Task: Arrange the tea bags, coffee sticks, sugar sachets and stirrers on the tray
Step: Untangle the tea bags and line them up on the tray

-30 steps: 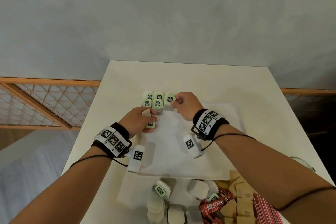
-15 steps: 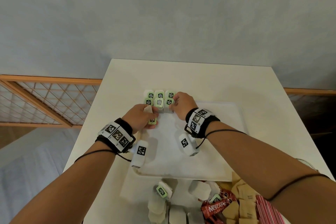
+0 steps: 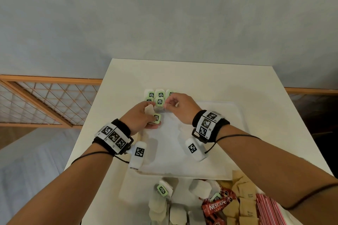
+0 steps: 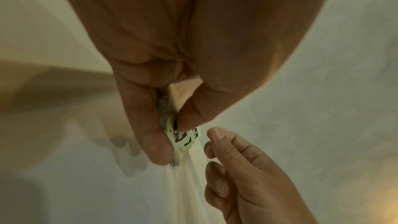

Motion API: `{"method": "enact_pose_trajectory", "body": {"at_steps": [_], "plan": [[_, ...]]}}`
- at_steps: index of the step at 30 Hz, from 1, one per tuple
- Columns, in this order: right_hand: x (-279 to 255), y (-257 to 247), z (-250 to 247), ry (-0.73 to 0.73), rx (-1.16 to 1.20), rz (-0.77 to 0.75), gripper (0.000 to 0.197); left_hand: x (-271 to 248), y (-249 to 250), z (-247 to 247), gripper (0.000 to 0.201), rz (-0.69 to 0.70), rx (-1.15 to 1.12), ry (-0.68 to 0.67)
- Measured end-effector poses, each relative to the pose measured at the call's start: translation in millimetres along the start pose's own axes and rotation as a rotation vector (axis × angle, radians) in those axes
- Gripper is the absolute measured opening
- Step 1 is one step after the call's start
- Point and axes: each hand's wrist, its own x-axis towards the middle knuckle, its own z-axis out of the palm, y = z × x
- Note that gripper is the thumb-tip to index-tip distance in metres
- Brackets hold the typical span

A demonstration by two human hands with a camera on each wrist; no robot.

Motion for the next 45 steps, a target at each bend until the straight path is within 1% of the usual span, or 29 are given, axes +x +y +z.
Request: {"method": "enact_pose_trajectory", "body": {"at_steps": [2,4,6,10,13,17,19,23,25,26,29,31,32,33,36,41,43,45], "plan": [[-6.4,-6.7,0.2,-0.079,0.026,-0.036,0.013,-1.5,1.0,0.7,0.047,0.009,-0.021,-0.017],[-11.9,-10.2,1.2,-0.142,0.055,-0.026,0.009,-2.9,2.4,1.4,0.049,0.017,-0.045,-0.042],[-15.3,-11.1,1.8,-0.170,0.063,-0.027,0.006,-4.7,4.3,1.4,0.045,0.008,-0.084,-0.064],[-18.7,-9.8,-1.5,-0.161,0.069,-0.037,0.005,-7.0,6.9,-1.5,0.037,-0.033,-0.192,-0.056],[-20.3,-9.4,-8.4,-0.152,0.086,-0.028,0.004,-9.0,7.4,-3.5,0.030,-0.030,-0.188,-0.020],[-22.2,-14.9,-17.5,-0.146,0.115,-0.041,0.004,-11.4,7.2,-1.6,0.021,-0.004,-0.121,0.009],[-20.8,-18.2,-18.6,-0.137,0.118,-0.050,0.004,-12.5,6.6,0.6,0.016,-0.004,-0.107,-0.002],[-17.0,-21.5,-14.2,-0.118,0.104,-0.077,0.007,-15.9,9.8,4.3,0.020,-0.027,-0.172,-0.060],[-16.9,-22.6,-11.2,-0.139,0.110,-0.081,0.003,-17.3,11.5,4.7,0.018,-0.030,-0.190,-0.081],[-17.0,-23.1,-9.7,-0.151,0.115,-0.086,0.001,-17.9,11.5,4.7,0.015,-0.025,-0.171,-0.076],[-15.5,-22.2,-2.7,-0.136,0.113,-0.078,0.010,-18.4,8.6,3.1,0.008,-0.006,-0.101,-0.036],[-14.6,-21.1,1.7,-0.126,0.116,-0.013,0.021,-18.6,6.0,0.6,0.008,-0.010,-0.104,-0.016],[-14.9,-20.6,3.4,-0.150,0.122,0.020,0.025,-19.1,4.9,-0.9,0.009,-0.013,-0.112,-0.011],[-15.7,-20.1,5.4,-0.193,0.132,0.039,0.026,-19.1,3.3,-2.7,0.009,-0.015,-0.116,-0.009],[-19.6,-18.7,11.5,-0.293,0.145,0.020,0.022,-19.8,-1.0,-6.7,0.010,-0.024,-0.124,-0.011],[-13.9,-21.8,22.6,-0.296,0.184,0.048,0.020,-22.7,-4.5,-12.3,0.010,-0.015,-0.145,-0.008],[-8.3,-25.5,24.9,-0.279,0.195,0.060,0.019,-23.4,-5.0,-15.0,0.006,0.006,-0.150,0.037],[-1.3,-29.0,26.7,-0.232,0.188,0.073,0.022,-23.4,-5.5,-19.4,0.008,0.067,-0.090,0.153]]}}
